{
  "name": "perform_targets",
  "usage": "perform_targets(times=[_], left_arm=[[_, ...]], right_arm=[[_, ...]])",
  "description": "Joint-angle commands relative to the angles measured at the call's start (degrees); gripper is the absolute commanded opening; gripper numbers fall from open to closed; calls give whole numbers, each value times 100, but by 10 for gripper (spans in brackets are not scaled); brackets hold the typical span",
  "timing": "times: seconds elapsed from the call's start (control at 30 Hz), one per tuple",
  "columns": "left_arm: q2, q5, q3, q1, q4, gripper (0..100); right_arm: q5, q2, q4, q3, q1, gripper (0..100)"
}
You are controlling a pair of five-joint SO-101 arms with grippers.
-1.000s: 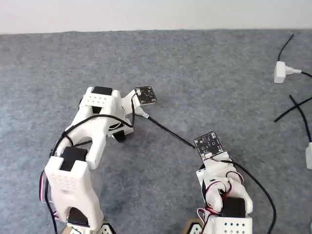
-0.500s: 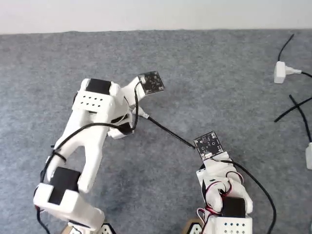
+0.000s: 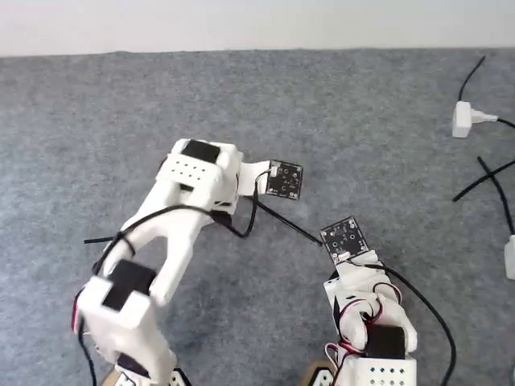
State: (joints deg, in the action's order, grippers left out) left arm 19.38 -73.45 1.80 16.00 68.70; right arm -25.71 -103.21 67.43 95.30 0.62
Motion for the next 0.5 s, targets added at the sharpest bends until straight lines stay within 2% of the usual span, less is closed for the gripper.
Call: perform_targets(times=[0.0,0.17,0.47], left_arm=[[695,-369,-1209,35,686,290],[1829,-404,-2914,0,1442,290],[3622,-396,-5270,0,1776,290]], right_arm=[[18,-40,75,105,40,164],[18,-40,75,105,40,165],[18,-40,75,105,40,165]])
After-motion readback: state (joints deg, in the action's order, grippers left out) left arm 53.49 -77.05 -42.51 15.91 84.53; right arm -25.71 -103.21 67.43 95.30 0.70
